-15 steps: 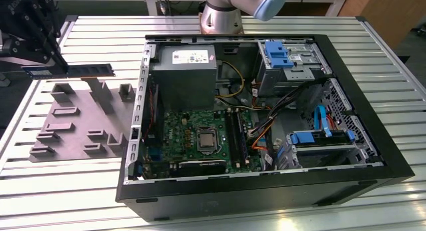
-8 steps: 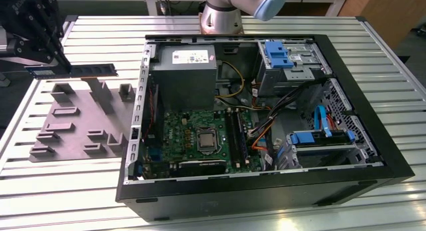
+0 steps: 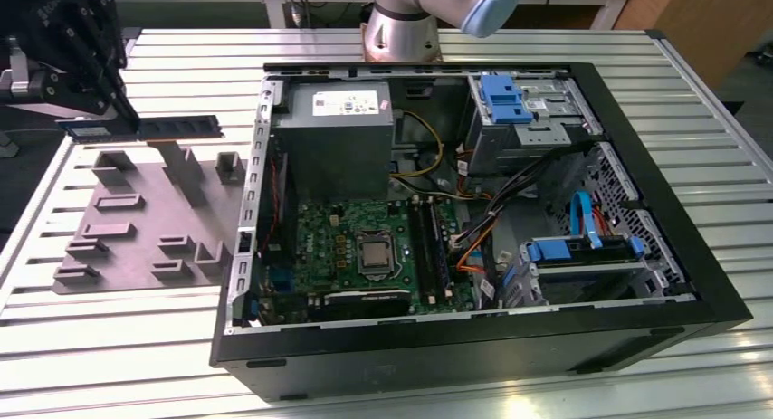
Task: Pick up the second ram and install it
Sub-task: 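Pick up the second ram and move it above second insertion slot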
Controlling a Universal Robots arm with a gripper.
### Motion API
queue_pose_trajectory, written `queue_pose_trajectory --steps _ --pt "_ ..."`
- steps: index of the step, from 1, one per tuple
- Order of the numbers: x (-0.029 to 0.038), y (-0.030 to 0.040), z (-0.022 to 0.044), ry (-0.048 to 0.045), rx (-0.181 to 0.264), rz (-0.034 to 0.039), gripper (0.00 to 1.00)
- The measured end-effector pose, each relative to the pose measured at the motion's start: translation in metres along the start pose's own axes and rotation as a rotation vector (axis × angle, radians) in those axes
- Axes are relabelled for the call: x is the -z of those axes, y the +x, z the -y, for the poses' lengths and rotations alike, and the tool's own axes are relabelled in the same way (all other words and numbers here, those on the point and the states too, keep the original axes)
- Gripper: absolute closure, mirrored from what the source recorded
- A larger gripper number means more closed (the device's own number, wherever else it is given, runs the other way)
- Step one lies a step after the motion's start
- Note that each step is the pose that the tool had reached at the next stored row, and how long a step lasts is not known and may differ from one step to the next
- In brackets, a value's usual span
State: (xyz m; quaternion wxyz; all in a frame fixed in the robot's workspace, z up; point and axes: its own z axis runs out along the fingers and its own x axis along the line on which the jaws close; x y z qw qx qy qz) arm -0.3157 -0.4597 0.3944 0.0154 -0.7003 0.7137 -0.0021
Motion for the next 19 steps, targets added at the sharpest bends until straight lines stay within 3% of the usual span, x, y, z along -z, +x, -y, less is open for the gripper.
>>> queue_pose_trajectory --steps 19 --pt "-0.0007 -0.0005 0.0264 0.0001 0.0 0.0001 0.86"
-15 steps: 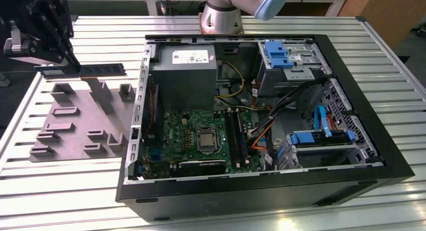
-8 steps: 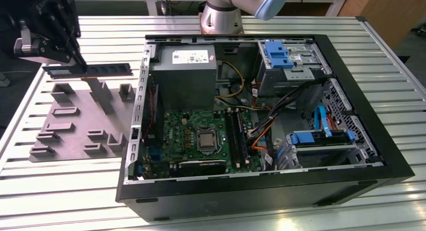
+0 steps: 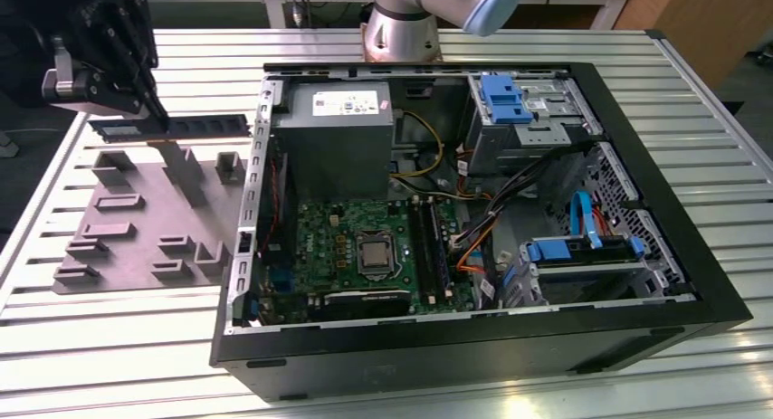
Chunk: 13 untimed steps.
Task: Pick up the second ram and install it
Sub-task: 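Pick up the second ram and move it above second insertion slot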
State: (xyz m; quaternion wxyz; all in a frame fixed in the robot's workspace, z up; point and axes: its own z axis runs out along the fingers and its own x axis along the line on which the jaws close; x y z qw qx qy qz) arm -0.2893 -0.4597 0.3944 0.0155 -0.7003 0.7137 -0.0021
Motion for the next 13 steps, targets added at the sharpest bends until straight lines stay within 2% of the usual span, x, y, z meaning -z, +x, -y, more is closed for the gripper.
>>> queue_pose_trajectory --steps 13 --pt "-0.0004 -0.0003 0.0176 0.0 0.0 0.0 0.86"
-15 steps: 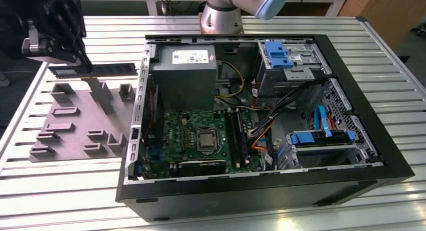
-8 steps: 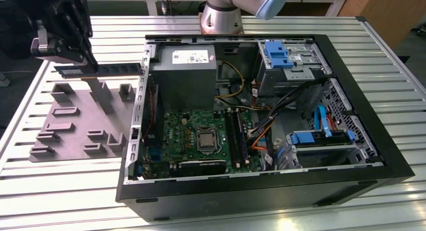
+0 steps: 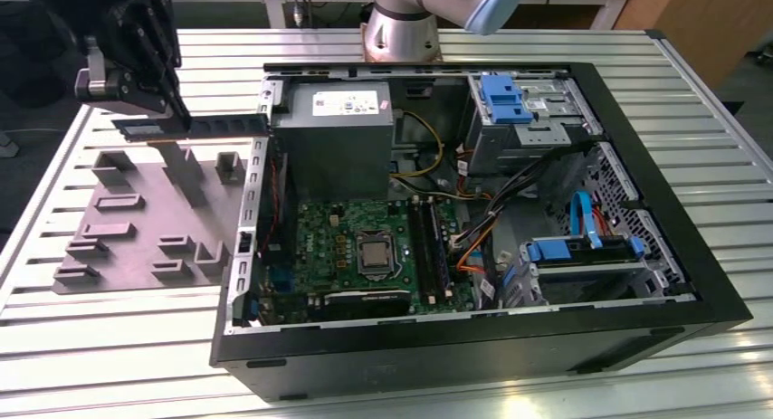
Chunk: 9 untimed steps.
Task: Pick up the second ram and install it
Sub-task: 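Pick up the second ram and move it above second insertion slot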
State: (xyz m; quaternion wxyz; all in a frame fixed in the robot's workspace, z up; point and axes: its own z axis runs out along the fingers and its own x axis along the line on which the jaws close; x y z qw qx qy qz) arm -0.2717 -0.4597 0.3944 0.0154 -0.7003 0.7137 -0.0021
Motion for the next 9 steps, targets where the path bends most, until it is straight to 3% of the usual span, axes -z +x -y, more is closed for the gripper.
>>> queue_pose_trajectory --steps 9 --pt "-0.0002 -0.0002 0.0095 0.0 0.0 0.0 0.86"
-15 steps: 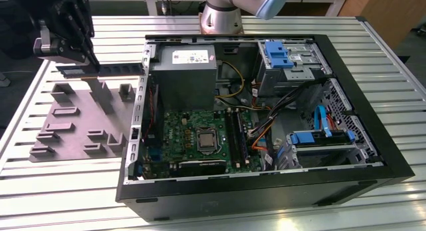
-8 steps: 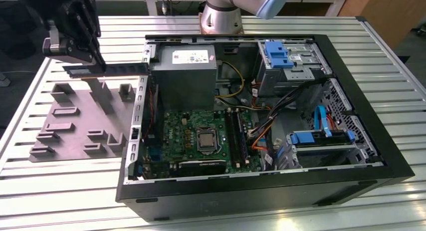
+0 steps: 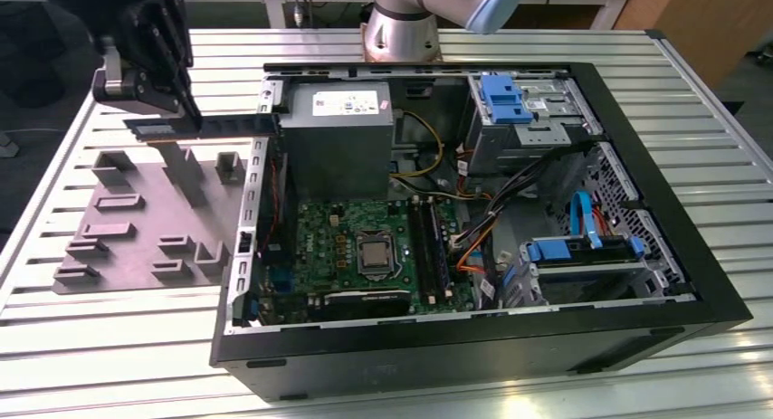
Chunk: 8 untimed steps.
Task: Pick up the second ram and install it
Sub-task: 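Pick up the second ram and move it above second insertion slot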
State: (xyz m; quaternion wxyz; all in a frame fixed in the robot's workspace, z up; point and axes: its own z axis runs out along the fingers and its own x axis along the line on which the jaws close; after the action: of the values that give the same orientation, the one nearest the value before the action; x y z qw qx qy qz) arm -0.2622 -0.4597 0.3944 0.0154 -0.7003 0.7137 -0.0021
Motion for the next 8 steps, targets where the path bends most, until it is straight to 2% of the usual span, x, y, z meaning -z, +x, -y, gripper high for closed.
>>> queue_pose_trajectory --steps 8 --pt "-0.0001 -0.0001 0.0061 0.0 0.0 0.0 0.86"
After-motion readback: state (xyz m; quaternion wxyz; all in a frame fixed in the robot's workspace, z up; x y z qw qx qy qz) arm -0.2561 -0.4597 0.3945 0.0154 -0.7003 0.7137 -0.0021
